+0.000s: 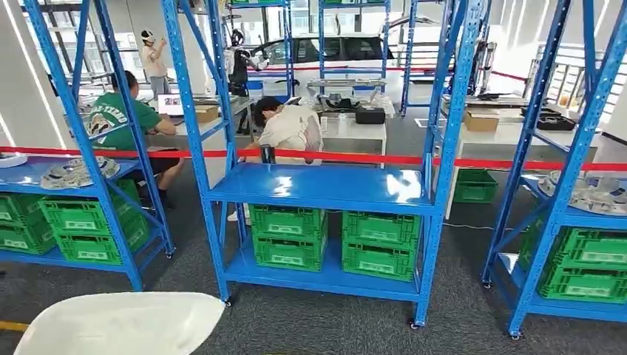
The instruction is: Take the parts from the cabinet and place them on the table.
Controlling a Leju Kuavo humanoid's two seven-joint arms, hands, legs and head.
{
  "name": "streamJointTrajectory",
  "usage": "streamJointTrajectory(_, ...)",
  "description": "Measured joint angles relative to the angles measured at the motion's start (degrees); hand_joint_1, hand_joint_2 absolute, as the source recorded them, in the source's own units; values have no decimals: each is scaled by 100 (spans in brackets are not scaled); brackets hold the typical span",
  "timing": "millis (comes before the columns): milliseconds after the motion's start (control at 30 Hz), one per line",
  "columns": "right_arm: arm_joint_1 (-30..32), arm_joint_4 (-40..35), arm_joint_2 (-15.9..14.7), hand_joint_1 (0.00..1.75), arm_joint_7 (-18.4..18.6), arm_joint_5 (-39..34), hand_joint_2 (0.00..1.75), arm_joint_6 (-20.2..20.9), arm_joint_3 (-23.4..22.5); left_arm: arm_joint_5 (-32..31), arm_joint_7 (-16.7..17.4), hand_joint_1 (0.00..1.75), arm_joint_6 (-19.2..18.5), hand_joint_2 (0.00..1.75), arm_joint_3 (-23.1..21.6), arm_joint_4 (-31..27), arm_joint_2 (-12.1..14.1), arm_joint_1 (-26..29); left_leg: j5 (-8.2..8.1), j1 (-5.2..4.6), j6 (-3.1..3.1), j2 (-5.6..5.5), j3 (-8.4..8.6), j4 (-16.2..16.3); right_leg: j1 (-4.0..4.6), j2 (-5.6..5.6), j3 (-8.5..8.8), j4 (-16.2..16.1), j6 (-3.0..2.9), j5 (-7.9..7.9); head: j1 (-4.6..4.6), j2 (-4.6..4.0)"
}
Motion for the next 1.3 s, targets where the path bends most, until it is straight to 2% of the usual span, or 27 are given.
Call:
streamJointTrajectory(100, -1, 0, 17, 0, -24, 114, 0, 0, 24, 105, -125, 175, 208, 175, -20, 158, 143, 57, 36, 18, 76, -187, -78, -49, -1, -170, -1, 5, 49, 12, -2, 0)
streamJointTrajectory(133, -8, 0, 17, 0, -24, 122, 0, 0, 26, 110, -140, 175, 235, 175, -26, 193, 175, 71, 77, 67, 126, -235, -63, -95, -14, -51, -18, 58, 101, -66, 4, 0)
streamJointTrajectory(167, -7, 0, 17, 0, -26, 133, 0, 0, 28, 118, -147, 175, 248, 175, -26, 219, 204, 57, 96, 69, 155, -289, -84, -100, -33, 169, -92, 247, 127, -203, 0, 0)
streamJointTrajectory(200, -4, 0, 17, 0, -26, 138, 0, 2, 31, 127, -158, 175, 248, 175, -35, 252, 210, 57, 111, 73, 178, -339, -112, -93, -49, 300, -275, 640, 145, -432, 4, 0)
streamJointTrajectory(267, 16, 0, 17, 0, -9, 146, 0, 2, 33, 140, -173, 175, 250, 175, -59, 317, 221, 69, 133, 72, 193, -460, -177, -59, -74, 363, -716, 1582, 177, -822, 4, 0)
streamJointTrajectory(300, 24, 0, 15, 0, -9, 127, 0, 2, 33, 151, -186, 175, 258, 175, -79, 354, 223, 68, 144, 73, 183, -537, -213, -32, -83, 363, -837, 1826, 188, -848, 4, 0)
streamJointTrajectory(367, 21, 0, 2, 0, 16, 39, 0, 2, 31, 153, -221, 175, 274, 175, -103, 424, 228, 58, 153, 86, 168, -670, -261, 25, -108, 373, -684, 1500, 199, -536, 4, 0)
streamJointTrajectory(400, 19, 0, -24, 0, 44, 11, 0, 2, 31, 155, -252, 175, 280, 175, -123, 479, 228, 12, 157, 97, 158, -741, -281, 56, -122, 405, -456, 1051, 199, -291, 4, 0)
streamJointTrajectory(433, 16, 0, -48, 0, 88, -44, 0, 2, 28, 166, -276, 175, 274, 175, -177, 569, 228, -92, 160, 110, 138, -826, -308, 97, -150, 527, -167, 491, 206, -41, 4, 0)
streamJointTrajectory(467, 9, 0, -72, 0, 112, -110, 0, 2, 17, 169, -285, 175, 226, 175, -239, 654, 225, -217, 173, 110, 96, -900, -355, 130, -182, 816, -55, 236, 213, -133, 0, 0)
streamJointTrajectory(600, -2, 0, -118, 0, 96, -236, 0, -24, -92, 83, -225, 175, 60, 175, -513, 942, 175, -540, 288, 145, -106, -1143, -456, 98, -114, 619, -97, 193, 102, -34, 2, 0)
streamJointTrajectory(633, -6, 0, -118, 0, 107, -179, 0, -68, -92, 44, -225, 175, 57, 175, -577, 982, 156, -589, 289, 150, -119, -1132, -505, 119, -160, 540, -104, 125, 37, 17, 2, 0)
streamJointTrajectory(667, -19, 0, -120, 0, 129, -131, 0, -120, -90, 26, -225, 175, 57, 175, -634, 1043, 120, -668, 191, 122, -117, -779, -549, 225, -147, 492, -102, 108, 7, 48, -7, 0)
streamJointTrajectory(700, -23, 0, -120, 0, 129, -129, 0, -135, -85, -13, -234, 175, 49, 175, -746, 1104, 90, -793, -29, 120, -141, -529, -664, 512, -137, 425, -122, 100, -15, 67, -24, 0)
streamJointTrajectory(767, -2, 0, -120, 0, 123, -182, 0, -133, -85, -44, -212, 175, 47, 175, -923, 1259, -4, -952, -455, 143, -178, -440, -968, 1298, -113, 269, -163, 103, -32, 81, -26, 0)
streamJointTrajectory(800, 15, 0, -120, 0, 103, -239, 0, -133, -92, -50, -171, 175, 40, 175, -997, 1336, -57, -1033, -557, 144, -191, -434, -1060, 1580, -107, 178, -180, 105, -36, 85, -26, 0)
streamJointTrajectory(833, 28, 0, -120, 0, 86, -300, 0, -138, -109, -63, -96, 175, 11, 175, -1097, 1430, -111, -1093, -517, 145, -195, -428, -1034, 1630, -102, 82, -200, 116, -35, 89, -26, 0)
streamJointTrajectory(900, 28, 0, -120, 0, 68, -348, 0, -135, -140, -74, -2, 175, -10, 175, -1143, 1495, -159, -1099, -204, 145, -181, -384, -672, 1094, -99, -36, -223, 133, -33, 91, -26, 0)
streamJointTrajectory(933, 29, 0, -120, 0, 57, -365, 0, -135, -142, -74, 17, 175, -10, 175, -1161, 1522, -179, -1119, 22, 141, -164, -263, -331, 536, -96, -105, -225, 148, -29, 89, -24, 0)
streamJointTrajectory(967, 29, 0, -120, 0, 57, -367, 0, -135, -144, -76, 24, 175, -10, 175, -1181, 1543, -190, -1154, 4, 112, -136, 15, -154, 155, -87, -166, -218, 154, -19, 87, -24, 0)
streamJointTrajectory(1000, 32, 0, -120, 0, 48, -369, 0, -135, -153, -76, 26, 175, -13, 175, -1200, 1563, -214, -1184, -22, 22, -62, 171, -138, 56, -42, -223, -225, 173, 21, 79, -26, 0)
streamJointTrajectory(1033, 33, 0, -120, 0, 37, -369, 0, -135, -166, -76, 41, 175, -10, 175, -1222, 1570, -227, -1193, 5, 35, 7, 55, -117, 76, -49, -256, -230, 156, 60, 96, -22, 0)
streamJointTrajectory(1067, 27, 0, -120, 0, 35, -369, 0, -135, -177, -76, 43, 175, -12, 175, -1233, 1580, -231, -1186, 19, 23, 32, -10, -199, 69, -52, -335, -224, 153, 78, 99, -22, 0)
streamJointTrajectory(1167, 10, -4, -116, 0, 37, -287, 0, -135, -179, -78, 59, 175, 16, 175, -1246, 1591, -242, -1177, 75, 30, 115, -156, -168, 10, -47, -471, -198, 143, 142, 86, -22, 0)
streamJointTrajectory(1200, 2, -4, -116, 0, 68, -178, 0, -135, -175, -83, 63, 175, 63, 175, -1248, 1585, -262, -1161, 110, 59, 140, -223, -141, -22, -92, -213, -216, 249, 189, 13, -22, 0)
streamJointTrajectory(1233, -2, -4, -116, 0, 81, -100, 0, -135, -151, -85, 76, 175, 125, 175, -1248, 1583, -280, -1159, 125, 73, 169, -285, -165, -25, -99, 80, -340, 521, 210, -191, -15, 0)
streamJointTrajectory(1300, 17, -4, -116, 0, 48, -35, 0, -131, -79, -89, 105, 175, 215, 175, -1248, 1537, -297, -1022, 155, 78, 205, -422, -192, -19, -121, 318, -715, 1366, 230, -619, -9, 0)
